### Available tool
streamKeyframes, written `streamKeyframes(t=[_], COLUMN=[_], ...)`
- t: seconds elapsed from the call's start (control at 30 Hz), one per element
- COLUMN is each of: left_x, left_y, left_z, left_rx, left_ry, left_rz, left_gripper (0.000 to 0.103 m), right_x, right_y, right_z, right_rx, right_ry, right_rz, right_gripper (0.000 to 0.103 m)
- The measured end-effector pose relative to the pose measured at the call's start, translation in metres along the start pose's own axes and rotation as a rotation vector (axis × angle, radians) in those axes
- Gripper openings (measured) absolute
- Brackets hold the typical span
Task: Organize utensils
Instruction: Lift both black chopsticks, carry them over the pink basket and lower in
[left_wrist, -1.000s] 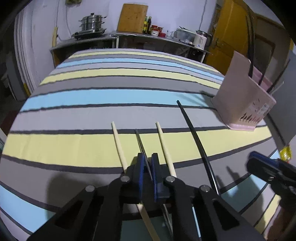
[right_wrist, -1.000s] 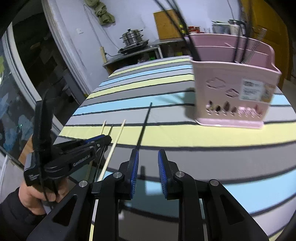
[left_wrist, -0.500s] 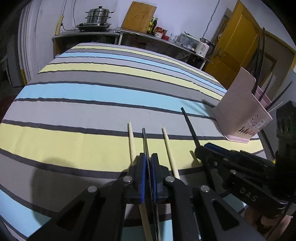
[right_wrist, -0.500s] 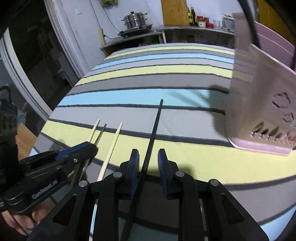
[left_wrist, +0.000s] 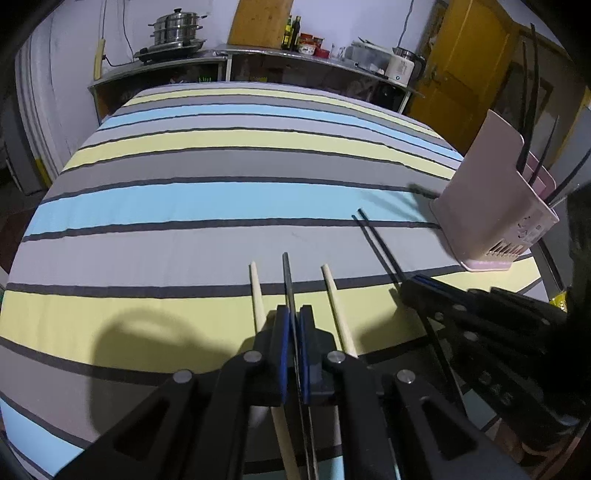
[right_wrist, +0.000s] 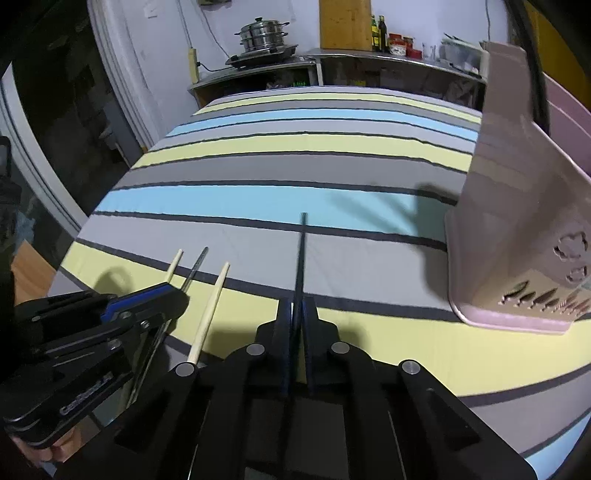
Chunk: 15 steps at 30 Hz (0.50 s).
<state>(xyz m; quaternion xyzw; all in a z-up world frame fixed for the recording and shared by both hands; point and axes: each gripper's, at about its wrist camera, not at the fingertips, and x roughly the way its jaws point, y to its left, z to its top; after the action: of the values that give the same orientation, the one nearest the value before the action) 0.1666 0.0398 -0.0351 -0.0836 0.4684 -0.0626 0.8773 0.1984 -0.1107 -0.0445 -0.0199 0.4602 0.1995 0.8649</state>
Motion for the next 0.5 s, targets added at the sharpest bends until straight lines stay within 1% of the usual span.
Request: streamKeyframes(t=[0.17,0.37,0.5], left_x=[-0.017,-0.058,-0.085], left_y=[0.002,-0.006,-0.015], left_z=[0.002,0.007,0.012], left_rx=[-0.018,-0.006,0.021], left_ry=[-0.033,-0.107,-0.157], left_rz=[-0.022,-0.056,-0.08], left_gripper=[0.005,0.005,0.005], right_x=[-0.028,-0.067,-0.094], right_y=[0.0,-0.007,-0.01], right_z=[0.001,0.0,0.0], right_rx=[0.0,0.024,0.035], right_ry=[-0.055,-0.128,-0.182], right_rz=[0.032,0.062,0.068], right_gripper=[0.005,0.005,0.005])
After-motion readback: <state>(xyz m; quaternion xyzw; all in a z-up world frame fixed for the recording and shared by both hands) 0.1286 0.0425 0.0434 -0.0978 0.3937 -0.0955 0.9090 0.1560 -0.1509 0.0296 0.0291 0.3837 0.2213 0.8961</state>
